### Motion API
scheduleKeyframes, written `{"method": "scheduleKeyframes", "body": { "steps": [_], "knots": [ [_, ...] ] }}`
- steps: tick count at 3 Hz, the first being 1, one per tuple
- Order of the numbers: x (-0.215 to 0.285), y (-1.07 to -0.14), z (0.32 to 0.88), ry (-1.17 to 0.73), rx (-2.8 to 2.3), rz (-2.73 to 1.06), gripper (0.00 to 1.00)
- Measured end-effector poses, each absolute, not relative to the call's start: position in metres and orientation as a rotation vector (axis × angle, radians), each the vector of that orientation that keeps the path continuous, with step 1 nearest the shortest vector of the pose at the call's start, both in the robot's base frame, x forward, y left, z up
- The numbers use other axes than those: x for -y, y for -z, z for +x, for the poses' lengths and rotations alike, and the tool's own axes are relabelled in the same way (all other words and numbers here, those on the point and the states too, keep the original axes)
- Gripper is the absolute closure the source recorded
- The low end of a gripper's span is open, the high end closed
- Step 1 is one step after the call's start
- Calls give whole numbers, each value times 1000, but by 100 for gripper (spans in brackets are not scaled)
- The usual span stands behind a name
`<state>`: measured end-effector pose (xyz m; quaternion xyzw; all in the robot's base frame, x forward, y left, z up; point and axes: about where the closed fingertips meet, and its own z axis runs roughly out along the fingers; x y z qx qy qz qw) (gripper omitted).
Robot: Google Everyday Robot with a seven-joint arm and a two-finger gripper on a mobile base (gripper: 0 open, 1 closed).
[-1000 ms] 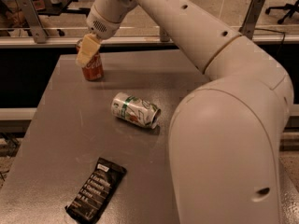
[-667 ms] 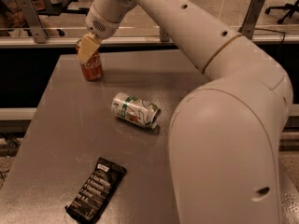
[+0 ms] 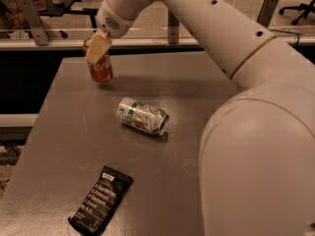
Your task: Move coke can near 7up can
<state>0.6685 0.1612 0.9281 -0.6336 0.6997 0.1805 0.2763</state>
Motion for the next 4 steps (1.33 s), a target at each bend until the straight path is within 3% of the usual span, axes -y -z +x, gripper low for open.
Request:
{"method": "scheduleKeyframes", "body": {
  "steps": [1,3,4],
  "knots": [
    [-147,-940,639,-519,-1816,-1734,100],
    [-126,-932,590,-573,-1766,-1802,100],
    [-121,-925,570,-592,-1748,-1854,74]
  ]
}}
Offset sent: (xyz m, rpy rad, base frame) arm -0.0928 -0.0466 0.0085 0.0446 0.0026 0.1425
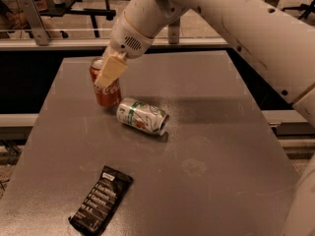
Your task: Move coke can near 7up can
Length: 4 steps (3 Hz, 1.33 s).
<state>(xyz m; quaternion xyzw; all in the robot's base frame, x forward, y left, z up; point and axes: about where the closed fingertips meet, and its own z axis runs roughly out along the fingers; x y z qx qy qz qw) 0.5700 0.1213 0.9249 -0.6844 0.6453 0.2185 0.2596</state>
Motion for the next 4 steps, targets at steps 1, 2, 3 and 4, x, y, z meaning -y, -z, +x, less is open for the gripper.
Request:
{"method": "scheduleKeyframes", "body": {
  "steps": [1,2,3,4],
  "knots": [
    [-121,-921,562,-598,-1739,-1876,53],
    [-122,-915,558,-600,-1739,-1893,28],
    [-123,-909,555,-597,-1743,-1900,5],
    [-123,-907,555,-598,-1745,-1901,0]
  ]
}}
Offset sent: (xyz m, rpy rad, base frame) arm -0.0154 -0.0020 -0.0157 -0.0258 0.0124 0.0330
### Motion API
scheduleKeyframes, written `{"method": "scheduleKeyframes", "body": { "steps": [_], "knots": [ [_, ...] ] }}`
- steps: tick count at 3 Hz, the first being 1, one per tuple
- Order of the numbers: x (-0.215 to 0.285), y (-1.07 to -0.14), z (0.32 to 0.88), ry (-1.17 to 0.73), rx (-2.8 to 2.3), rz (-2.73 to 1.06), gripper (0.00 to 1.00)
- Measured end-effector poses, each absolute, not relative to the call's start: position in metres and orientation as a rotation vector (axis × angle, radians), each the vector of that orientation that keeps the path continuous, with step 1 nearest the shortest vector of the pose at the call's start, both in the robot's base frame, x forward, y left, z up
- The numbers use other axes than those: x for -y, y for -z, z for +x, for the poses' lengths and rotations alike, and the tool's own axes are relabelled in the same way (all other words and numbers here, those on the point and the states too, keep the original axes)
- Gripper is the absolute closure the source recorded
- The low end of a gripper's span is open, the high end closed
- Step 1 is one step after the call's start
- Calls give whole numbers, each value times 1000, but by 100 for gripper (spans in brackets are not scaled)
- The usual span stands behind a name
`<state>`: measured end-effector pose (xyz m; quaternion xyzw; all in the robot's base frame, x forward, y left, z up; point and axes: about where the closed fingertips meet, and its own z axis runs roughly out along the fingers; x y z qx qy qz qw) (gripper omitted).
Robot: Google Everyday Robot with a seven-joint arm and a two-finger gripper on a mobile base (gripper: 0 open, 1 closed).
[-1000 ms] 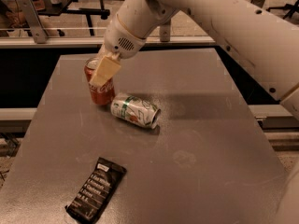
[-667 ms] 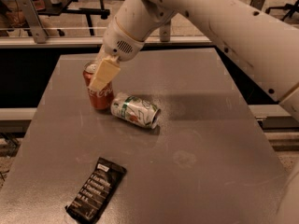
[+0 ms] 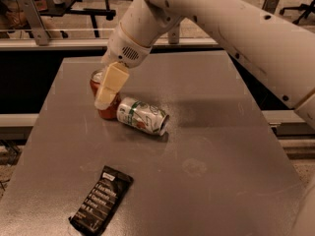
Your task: Move coke can near 7up can
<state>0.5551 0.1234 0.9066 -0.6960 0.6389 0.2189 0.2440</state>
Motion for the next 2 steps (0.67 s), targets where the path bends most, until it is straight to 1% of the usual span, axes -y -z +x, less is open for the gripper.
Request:
{"method": "scheduleKeyframes", "body": {
  "steps": [1,2],
  "knots": [
    [-109,-914,565,-641,-1749,-1853,0],
    [-109,-914,565,-641,-1749,-1853,0]
  ]
}}
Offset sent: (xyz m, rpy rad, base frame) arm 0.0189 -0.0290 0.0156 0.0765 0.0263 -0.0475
